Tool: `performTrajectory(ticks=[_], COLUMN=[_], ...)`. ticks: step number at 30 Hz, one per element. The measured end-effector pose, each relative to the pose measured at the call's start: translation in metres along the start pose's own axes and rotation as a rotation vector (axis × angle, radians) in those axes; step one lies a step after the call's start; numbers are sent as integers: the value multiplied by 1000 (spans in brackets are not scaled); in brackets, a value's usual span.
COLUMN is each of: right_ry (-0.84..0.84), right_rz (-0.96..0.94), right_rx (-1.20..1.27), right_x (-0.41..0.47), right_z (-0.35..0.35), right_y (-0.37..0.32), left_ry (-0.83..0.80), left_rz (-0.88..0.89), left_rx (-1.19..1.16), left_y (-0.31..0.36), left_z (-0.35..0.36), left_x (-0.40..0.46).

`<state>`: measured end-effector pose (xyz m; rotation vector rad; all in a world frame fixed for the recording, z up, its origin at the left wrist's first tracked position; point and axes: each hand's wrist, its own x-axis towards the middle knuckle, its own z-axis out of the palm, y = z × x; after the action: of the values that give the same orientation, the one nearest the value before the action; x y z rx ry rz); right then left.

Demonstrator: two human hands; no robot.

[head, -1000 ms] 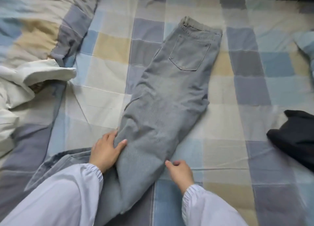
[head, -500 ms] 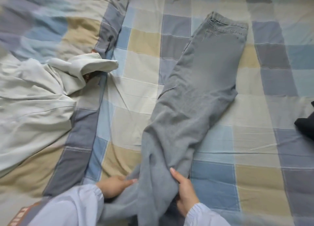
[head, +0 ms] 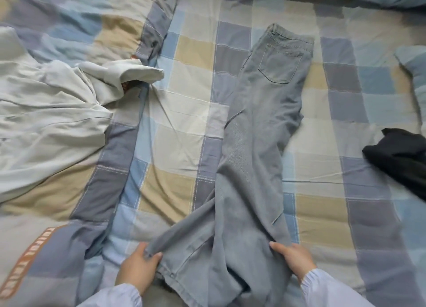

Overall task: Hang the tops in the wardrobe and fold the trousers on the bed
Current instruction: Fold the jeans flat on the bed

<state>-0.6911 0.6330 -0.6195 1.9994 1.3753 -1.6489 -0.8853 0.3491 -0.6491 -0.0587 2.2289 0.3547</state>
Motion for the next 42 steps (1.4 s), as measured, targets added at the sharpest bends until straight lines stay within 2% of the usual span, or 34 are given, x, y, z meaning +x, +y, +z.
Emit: performTrajectory(ticks=[3, 5, 6, 7, 9, 11, 16, 19, 21, 24, 28, 31, 33, 37, 39, 42], right_ry=[48, 40, 19, -5, -36, -34, 121, 195, 184, 76, -83, -155, -146, -111, -2, 121], right_rz=[-52, -34, -19, 1, 49, 78, 80, 50, -11, -163, -392, -445, -487, -487, -426, -290], right_rx=[71, 124, 154, 178, 173, 156, 180, 212, 270, 354, 649, 829, 867, 820, 765, 685], right_x=[0, 6, 4, 0, -3, -10, -58, -89, -105, -122, -157, -170, -169, -161, -147, -122], right_z=[18, 30, 36, 40, 45, 47, 44, 37, 32, 27, 7, -15, -26, -36, -36, -37], right_y=[22, 43, 49, 54, 67, 81, 82, 57, 29, -24, -113, -172, -192, -184, -153, -92], left_ry=[222, 342, 286, 144, -214, -357, -303, -372, -424, -464, -576, -634, -621, -556, -576, -606], left_rz=[30, 225, 328, 383, 340, 234, 78, -70, -80, 36, 238, 464, 564, 588, 557, 463], left_rx=[138, 174, 120, 47, -67, -247, -591, -696, -680, -642, -673, -690, -715, -699, -667, -475], left_y=[2, 23, 40, 57, 86, 101, 106, 111, 122, 158, 225, 268, 290, 301, 285, 239], left_z=[-12, -8, -3, 6, 27, 49, 66, 26, -17, -91, -180, -212, -216, -193, -172, -125], left_x=[6, 5, 2, -2, -13, -27, -68, -83, -88, -92, -106, -111, -111, -110, -101, -83])
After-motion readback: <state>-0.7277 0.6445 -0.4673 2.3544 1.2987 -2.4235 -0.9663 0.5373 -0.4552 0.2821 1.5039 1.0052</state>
